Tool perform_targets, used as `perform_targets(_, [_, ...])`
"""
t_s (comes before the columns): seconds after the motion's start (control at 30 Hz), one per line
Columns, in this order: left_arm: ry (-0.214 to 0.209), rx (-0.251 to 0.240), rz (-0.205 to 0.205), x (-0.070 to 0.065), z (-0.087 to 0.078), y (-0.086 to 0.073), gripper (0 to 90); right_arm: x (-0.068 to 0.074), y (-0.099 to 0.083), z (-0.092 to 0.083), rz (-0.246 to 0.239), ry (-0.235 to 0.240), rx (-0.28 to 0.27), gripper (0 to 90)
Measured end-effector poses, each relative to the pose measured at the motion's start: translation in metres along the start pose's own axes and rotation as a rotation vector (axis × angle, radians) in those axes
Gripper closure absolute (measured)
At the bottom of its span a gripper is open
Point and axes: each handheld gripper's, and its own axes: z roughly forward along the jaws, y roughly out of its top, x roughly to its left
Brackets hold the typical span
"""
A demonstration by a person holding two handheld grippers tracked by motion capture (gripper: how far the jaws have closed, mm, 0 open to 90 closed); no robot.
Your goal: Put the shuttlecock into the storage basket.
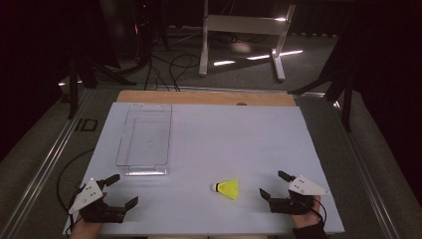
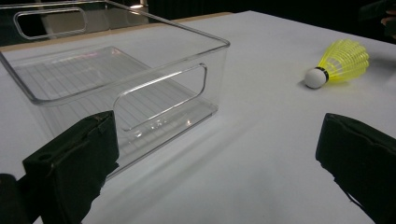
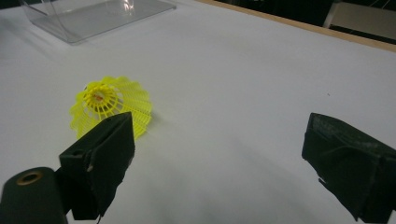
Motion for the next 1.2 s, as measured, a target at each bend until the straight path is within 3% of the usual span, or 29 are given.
perform_targets(0.4, [0.033, 0.016, -0.047, 0.005, -0.004, 0.001, 0.4, 0.000, 0.001, 0.001, 0.002, 0.009, -0.017, 9.4])
perform_targets(0.63, [-0.014, 0.038, -0.048, 0.002, -0.004, 0.011, 0.4, -0.001, 0.001, 0.002, 0.005, 0.011, -0.017, 9.4])
perform_targets(0.7, [-0.018, 0.047, -0.038, 0.001, -0.003, 0.014, 0.4, -0.001, 0.001, 0.002, 0.004, 0.014, -0.018, 9.4])
perform_targets(0.8, [-0.046, 0.087, 0.011, -0.002, -0.003, 0.024, 0.4, -0.001, 0.001, 0.002, 0.000, 0.011, -0.022, 9.4])
perform_targets(0.87, [-0.075, 0.106, 0.020, -0.001, -0.003, 0.030, 0.4, 0.000, 0.002, 0.001, -0.003, 0.010, -0.024, 10.6])
perform_targets(1.17, [-0.103, 0.171, 0.081, -0.002, 0.001, 0.052, 0.4, 0.000, 0.003, 0.001, -0.008, 0.003, -0.028, 10.5])
perform_targets(1.2, [-0.121, 0.182, 0.087, -0.002, 0.003, 0.057, 0.4, 0.000, 0.002, 0.001, -0.009, 0.005, -0.028, 10.6])
